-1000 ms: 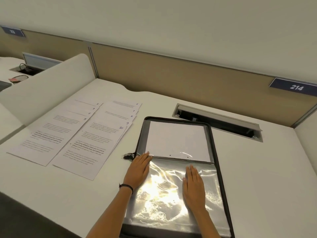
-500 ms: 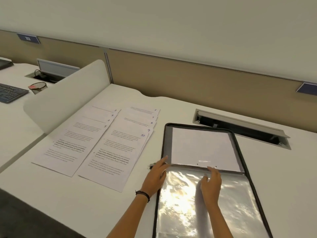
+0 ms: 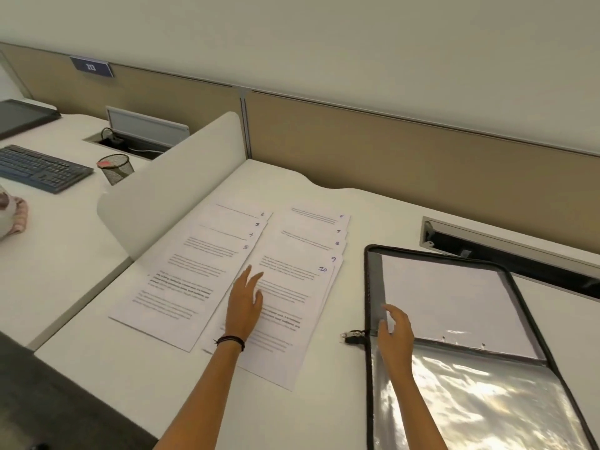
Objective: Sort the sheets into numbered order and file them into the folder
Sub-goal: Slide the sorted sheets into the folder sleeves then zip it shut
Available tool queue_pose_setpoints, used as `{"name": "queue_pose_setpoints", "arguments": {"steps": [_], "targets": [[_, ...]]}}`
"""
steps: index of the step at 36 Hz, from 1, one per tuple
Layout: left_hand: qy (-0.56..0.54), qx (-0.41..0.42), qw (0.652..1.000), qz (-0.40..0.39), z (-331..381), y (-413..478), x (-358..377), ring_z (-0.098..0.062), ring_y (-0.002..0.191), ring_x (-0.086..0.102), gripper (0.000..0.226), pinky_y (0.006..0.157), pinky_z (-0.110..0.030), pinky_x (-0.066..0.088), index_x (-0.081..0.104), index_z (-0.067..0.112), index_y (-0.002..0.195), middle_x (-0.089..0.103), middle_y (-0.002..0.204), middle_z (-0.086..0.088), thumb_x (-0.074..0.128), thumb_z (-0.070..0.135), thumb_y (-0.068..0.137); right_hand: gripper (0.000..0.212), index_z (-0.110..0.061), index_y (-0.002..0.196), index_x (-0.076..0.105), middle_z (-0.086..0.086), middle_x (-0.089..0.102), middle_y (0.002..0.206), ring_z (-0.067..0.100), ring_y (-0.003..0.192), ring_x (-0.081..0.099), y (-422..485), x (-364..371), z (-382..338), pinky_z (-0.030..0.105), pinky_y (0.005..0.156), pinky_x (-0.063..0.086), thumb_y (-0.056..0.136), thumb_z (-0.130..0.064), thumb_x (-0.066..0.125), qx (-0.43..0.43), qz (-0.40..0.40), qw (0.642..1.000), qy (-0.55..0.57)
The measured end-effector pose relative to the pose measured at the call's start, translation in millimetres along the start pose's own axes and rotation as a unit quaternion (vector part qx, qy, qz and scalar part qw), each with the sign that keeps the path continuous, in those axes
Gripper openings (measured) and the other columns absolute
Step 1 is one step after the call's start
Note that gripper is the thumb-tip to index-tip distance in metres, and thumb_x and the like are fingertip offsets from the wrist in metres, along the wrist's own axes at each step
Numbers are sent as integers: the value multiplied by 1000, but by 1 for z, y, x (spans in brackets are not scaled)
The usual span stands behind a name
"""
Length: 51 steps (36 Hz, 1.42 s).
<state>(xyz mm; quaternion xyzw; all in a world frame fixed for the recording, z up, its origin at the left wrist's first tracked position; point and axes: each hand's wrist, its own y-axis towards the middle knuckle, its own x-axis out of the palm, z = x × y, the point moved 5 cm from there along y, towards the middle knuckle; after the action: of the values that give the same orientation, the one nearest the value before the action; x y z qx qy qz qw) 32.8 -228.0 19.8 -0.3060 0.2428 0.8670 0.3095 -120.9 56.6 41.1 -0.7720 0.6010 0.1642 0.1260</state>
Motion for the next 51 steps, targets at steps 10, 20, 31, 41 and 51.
{"name": "queue_pose_setpoints", "arguments": {"steps": [10, 20, 31, 41, 51], "targets": [[59, -55, 995, -55, -62, 33, -38, -26, 145, 15, 48, 116, -33, 8, 40, 13, 143, 21, 156, -10, 52, 17, 97, 31, -18, 113, 59, -2, 54, 120, 18, 118, 50, 19, 85, -36, 27, 91, 43, 94, 3, 45, 61, -70, 992, 80], [56, -21, 995, -80, -71, 58, -26, -25, 146, 14, 48, 116, -28, 2, 36, 15, 144, 20, 156, -9, 48, 25, 98, 25, -16, 116, 60, -2, 60, 115, 16, 112, 54, 41, 174, -68, 33, 100, 44, 94, -6, 51, 154, -147, 966, 146], [54, -6, 993, -104, -74, 131, -12, -26, 147, 7, 55, 114, -25, -2, 30, 16, 147, 12, 158, -11, 51, 24, 97, 25, -12, 114, 62, 1, 61, 119, 16, 112, 55, 99, 256, -104, 34, 101, 45, 92, -4, 54, 172, -173, 960, 138], [62, 22, 989, -134, -79, 180, 7, -23, 148, 1, 57, 113, -26, -7, 23, 18, 149, 7, 160, -7, 48, 28, 98, 36, -10, 129, 54, 3, 53, 128, 18, 122, 50, 144, 315, -127, 36, 107, 40, 94, -8, 49, 163, -189, 963, 99], [101, 21, 978, -180, -98, 196, 19, -21, 148, -1, 69, 112, -28, -9, 17, 20, 151, 6, 160, -4, 26, 56, 93, 44, -19, 132, 44, 8, 59, 114, 19, 92, 56, 172, 352, -129, 32, 86, 48, 90, -10, 52, 256, -182, 939, 140]]}}
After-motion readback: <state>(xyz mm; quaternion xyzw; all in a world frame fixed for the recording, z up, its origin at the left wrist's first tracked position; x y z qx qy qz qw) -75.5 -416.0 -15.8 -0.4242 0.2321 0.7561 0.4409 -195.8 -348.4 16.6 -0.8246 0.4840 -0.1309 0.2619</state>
